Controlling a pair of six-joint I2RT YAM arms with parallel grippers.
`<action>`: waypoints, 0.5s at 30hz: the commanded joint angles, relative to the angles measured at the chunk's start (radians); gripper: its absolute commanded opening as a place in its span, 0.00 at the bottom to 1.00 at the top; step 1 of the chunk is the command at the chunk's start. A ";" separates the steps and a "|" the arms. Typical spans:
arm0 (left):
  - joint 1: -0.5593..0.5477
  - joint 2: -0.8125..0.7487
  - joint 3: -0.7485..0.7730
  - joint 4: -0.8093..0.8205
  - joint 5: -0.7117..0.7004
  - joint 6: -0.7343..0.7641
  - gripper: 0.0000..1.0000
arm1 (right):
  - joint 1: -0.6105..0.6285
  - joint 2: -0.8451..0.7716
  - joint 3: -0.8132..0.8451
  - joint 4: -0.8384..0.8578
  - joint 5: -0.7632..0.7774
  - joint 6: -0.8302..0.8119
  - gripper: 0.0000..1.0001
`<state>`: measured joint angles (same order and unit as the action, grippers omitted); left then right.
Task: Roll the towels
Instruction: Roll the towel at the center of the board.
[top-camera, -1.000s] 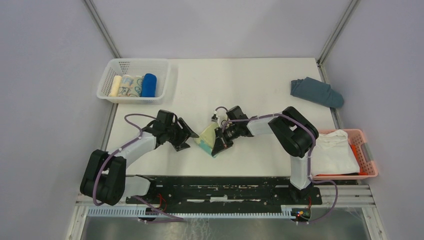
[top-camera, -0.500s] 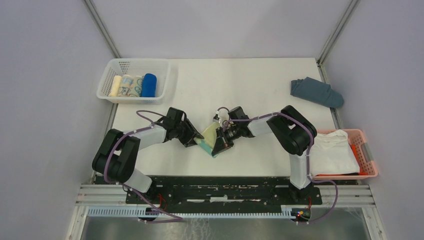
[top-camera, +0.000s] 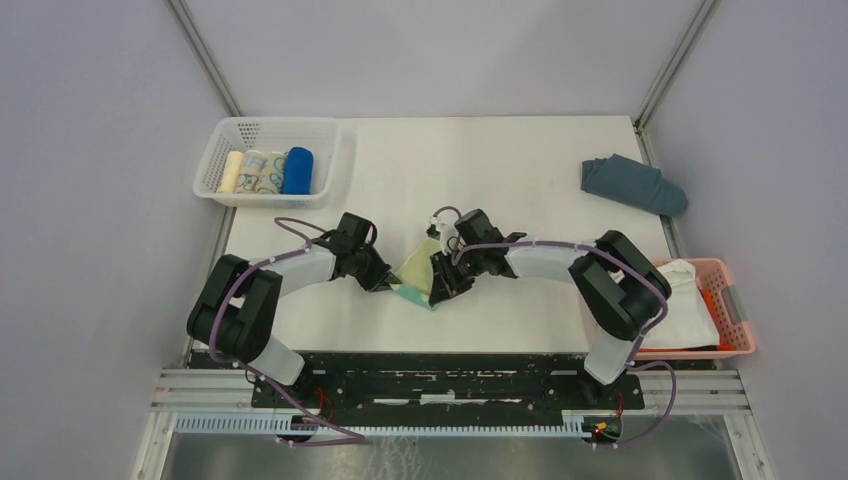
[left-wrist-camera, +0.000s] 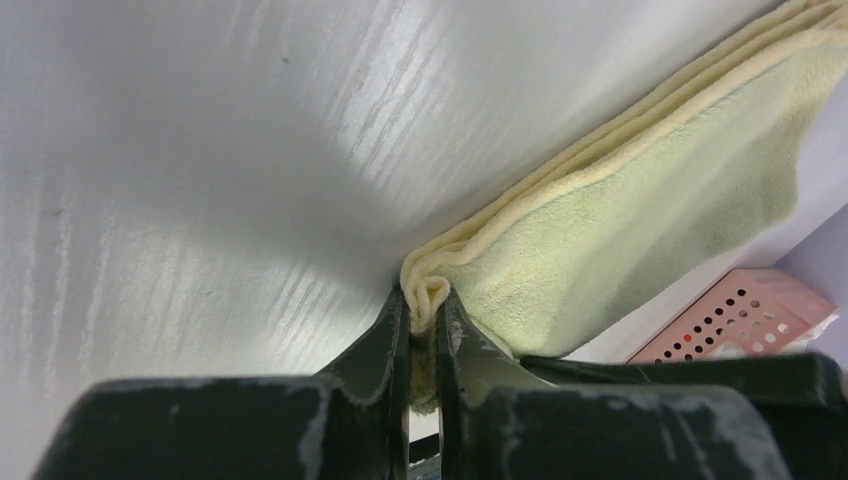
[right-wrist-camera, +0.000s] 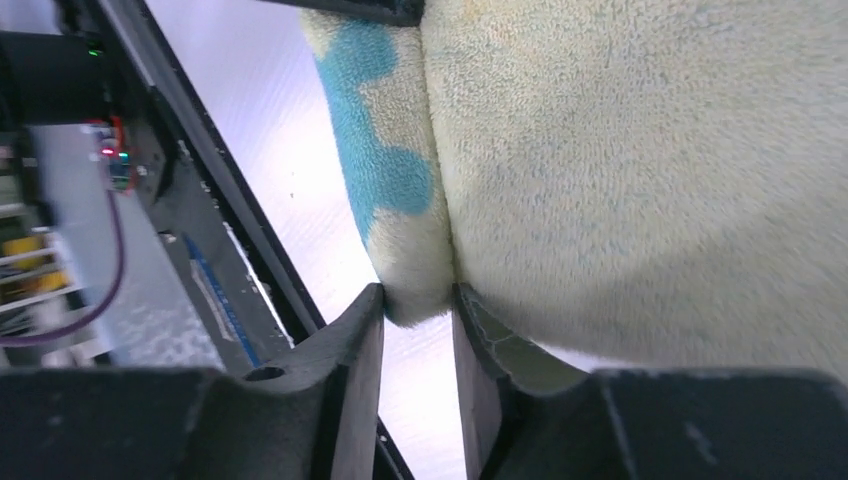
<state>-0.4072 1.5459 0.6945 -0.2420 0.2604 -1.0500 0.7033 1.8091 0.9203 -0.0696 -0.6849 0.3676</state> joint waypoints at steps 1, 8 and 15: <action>0.002 -0.023 0.037 -0.095 -0.048 0.037 0.06 | 0.083 -0.165 0.031 -0.164 0.333 -0.127 0.42; 0.003 -0.024 0.045 -0.115 -0.049 0.015 0.05 | 0.275 -0.260 0.088 -0.224 0.708 -0.229 0.50; 0.004 -0.035 0.031 -0.113 -0.059 -0.001 0.05 | 0.414 -0.216 0.123 -0.190 0.892 -0.276 0.53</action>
<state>-0.4072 1.5417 0.7177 -0.3233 0.2367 -1.0504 1.0649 1.5730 0.9829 -0.2752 0.0288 0.1440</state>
